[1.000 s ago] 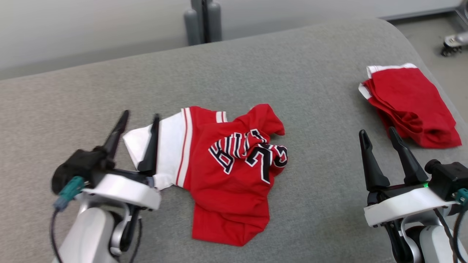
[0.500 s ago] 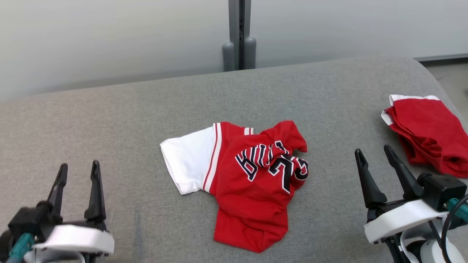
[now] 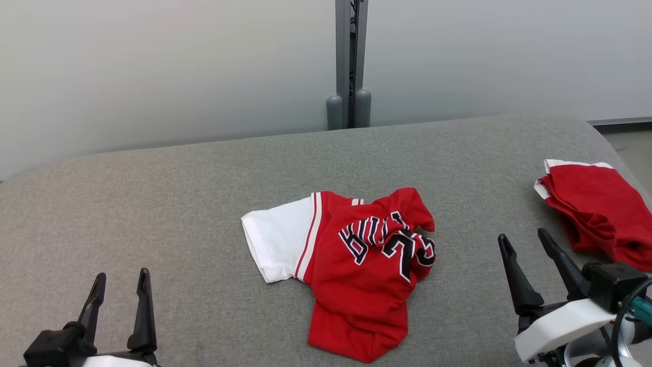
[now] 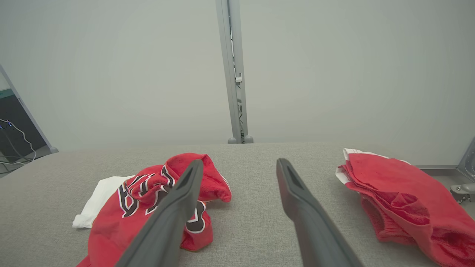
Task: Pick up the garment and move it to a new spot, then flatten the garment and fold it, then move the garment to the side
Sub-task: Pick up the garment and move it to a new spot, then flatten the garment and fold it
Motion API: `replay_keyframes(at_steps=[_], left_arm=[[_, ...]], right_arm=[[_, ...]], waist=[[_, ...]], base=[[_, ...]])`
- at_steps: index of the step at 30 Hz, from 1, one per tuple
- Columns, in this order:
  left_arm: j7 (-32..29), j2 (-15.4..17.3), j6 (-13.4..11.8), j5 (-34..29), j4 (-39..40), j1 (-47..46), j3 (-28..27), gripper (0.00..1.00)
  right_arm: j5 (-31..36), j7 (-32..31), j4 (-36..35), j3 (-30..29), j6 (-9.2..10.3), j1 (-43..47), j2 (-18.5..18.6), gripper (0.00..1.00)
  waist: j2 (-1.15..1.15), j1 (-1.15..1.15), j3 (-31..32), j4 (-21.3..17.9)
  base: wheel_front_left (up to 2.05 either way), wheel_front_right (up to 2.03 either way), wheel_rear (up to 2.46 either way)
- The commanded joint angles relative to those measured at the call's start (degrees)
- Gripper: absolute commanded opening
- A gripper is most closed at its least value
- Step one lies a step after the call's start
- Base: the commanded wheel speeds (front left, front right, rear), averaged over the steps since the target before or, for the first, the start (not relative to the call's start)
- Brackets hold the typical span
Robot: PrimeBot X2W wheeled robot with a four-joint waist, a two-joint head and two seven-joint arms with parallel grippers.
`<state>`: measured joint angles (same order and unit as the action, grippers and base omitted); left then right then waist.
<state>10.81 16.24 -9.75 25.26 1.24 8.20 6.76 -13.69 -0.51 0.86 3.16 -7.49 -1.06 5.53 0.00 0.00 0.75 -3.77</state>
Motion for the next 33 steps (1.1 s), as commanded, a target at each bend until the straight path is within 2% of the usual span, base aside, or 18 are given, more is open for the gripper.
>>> replay_keyframes(at_steps=[1, 28, 33], left_arm=[[-0.10, 0.37, -0.46, 0.26, 0.33, 0.72, -0.04, 1.00], [-2.26, 1.12, -1.13, 0.54, 1.64, 0.83, 1.47, 1.00], [-2.14, 1.08, -0.63, 0.34, 1.95, -1.49, 1.99, 1.00]], right_arm=[[-0.18, -0.25, -0.20, -0.25, -0.01, 0.70, 0.37, 1.00], [-0.58, -0.95, -1.48, -1.11, -0.01, 1.50, -0.21, 1.00], [-0.85, -1.12, -1.06, -0.73, -0.01, -0.49, 0.51, 1.00]], waist=[[0.00, 0.00, 0.35, 0.06], [0.00, 0.00, 0.19, 0.46], [0.00, 0.00, -0.81, 2.47]], base=[[0.00, 0.00, 0.00], [0.00, 0.00, 0.00], [0.00, 0.00, 0.00]])
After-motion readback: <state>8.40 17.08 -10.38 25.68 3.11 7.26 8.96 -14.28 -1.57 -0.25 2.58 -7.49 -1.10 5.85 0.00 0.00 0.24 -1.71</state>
